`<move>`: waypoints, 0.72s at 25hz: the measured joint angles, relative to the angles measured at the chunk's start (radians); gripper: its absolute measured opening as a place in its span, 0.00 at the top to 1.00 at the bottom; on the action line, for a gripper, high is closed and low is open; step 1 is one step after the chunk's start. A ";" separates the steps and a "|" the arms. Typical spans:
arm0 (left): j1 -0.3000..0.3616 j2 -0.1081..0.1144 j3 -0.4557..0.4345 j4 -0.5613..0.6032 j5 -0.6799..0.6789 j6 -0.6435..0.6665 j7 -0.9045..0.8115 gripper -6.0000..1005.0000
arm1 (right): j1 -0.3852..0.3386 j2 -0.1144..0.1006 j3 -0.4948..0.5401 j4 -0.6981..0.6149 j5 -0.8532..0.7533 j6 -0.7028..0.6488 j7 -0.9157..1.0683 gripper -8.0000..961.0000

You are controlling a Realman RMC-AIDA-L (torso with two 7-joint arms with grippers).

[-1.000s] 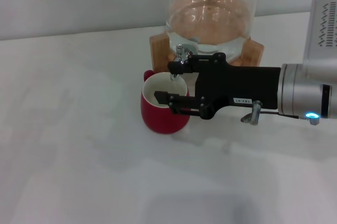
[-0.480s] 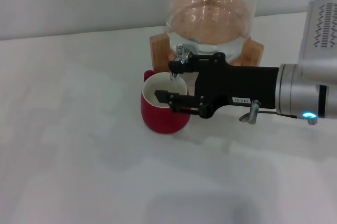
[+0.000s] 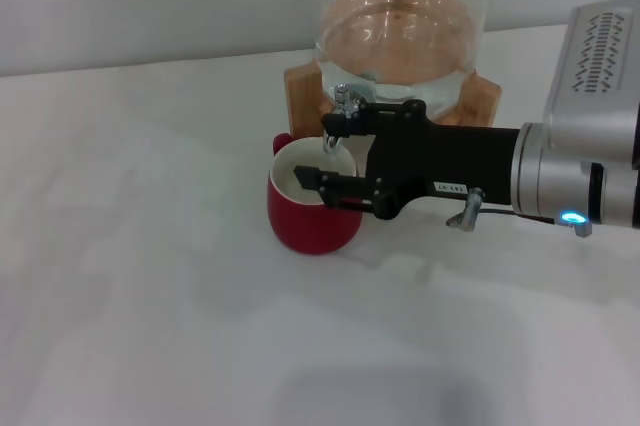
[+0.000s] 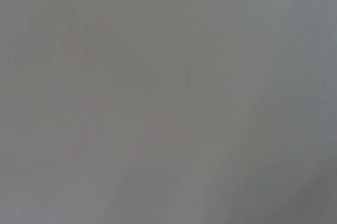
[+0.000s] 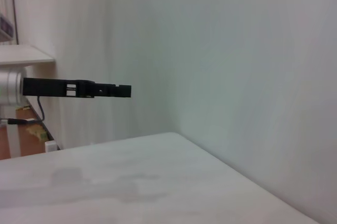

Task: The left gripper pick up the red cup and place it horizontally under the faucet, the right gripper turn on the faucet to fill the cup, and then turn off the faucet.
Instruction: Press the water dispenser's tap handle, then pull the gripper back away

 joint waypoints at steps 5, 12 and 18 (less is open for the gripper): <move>0.001 0.000 0.000 0.001 0.000 -0.001 0.000 0.14 | -0.006 -0.001 0.009 0.003 0.000 0.000 0.000 0.34; -0.001 0.000 0.000 0.003 0.000 -0.001 0.000 0.14 | -0.017 -0.003 0.033 0.008 0.001 0.004 -0.001 0.34; -0.001 0.000 0.000 0.005 0.000 -0.002 0.000 0.14 | -0.026 -0.003 0.054 0.007 0.001 0.006 -0.001 0.34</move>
